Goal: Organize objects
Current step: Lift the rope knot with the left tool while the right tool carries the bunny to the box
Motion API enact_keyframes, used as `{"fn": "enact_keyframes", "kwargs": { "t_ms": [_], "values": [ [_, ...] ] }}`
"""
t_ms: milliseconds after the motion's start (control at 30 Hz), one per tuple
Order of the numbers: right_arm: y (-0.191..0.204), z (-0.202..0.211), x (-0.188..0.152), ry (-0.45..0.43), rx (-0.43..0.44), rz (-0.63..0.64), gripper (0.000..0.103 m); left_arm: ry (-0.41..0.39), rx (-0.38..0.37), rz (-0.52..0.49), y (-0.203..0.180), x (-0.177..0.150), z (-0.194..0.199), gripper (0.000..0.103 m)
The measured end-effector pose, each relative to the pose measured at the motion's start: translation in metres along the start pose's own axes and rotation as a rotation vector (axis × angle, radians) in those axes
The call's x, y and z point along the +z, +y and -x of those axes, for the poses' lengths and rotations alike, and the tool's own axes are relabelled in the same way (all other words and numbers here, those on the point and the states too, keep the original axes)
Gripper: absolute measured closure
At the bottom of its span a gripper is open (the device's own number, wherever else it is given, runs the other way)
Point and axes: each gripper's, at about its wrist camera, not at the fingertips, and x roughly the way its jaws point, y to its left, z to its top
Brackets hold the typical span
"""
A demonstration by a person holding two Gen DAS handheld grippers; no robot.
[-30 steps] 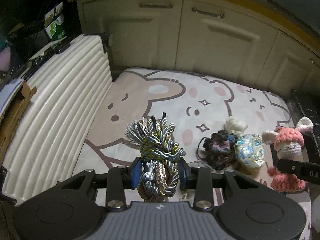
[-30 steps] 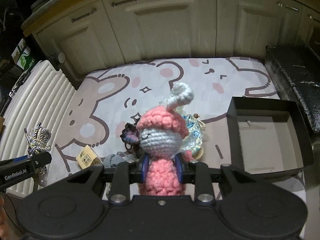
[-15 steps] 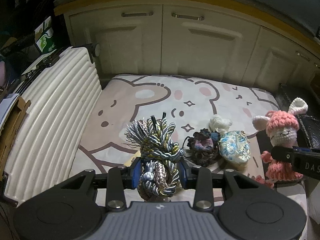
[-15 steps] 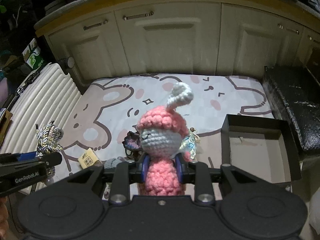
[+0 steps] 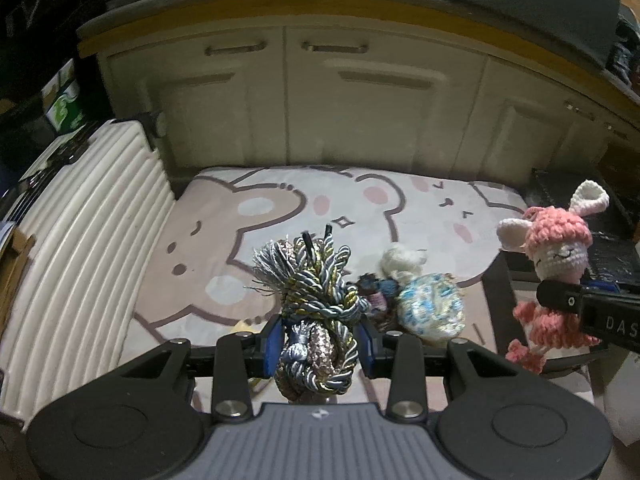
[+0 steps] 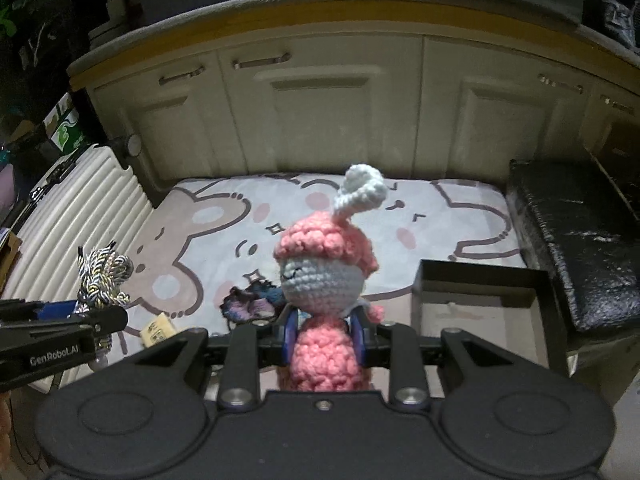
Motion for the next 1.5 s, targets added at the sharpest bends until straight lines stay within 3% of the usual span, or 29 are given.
{"fn": "enact_keyframes", "kwargs": {
  "t_ms": [433,967,1500],
  "values": [
    [-0.063,0.008,0.001,-0.013,-0.088,-0.008,0.074,-0.024,-0.089,-0.082,-0.073,0.021,-0.01,0.064],
    [-0.141,0.005,0.0,-0.013,-0.167,-0.066,0.074,0.007,-0.241,-0.127,-0.164,0.019,-0.043,0.064],
    [-0.188,-0.044,-0.012,0.069,-0.189,-0.111,0.074,0.106,-0.451,-0.058,-0.196,0.011,-0.103,0.064]
  ]
}}
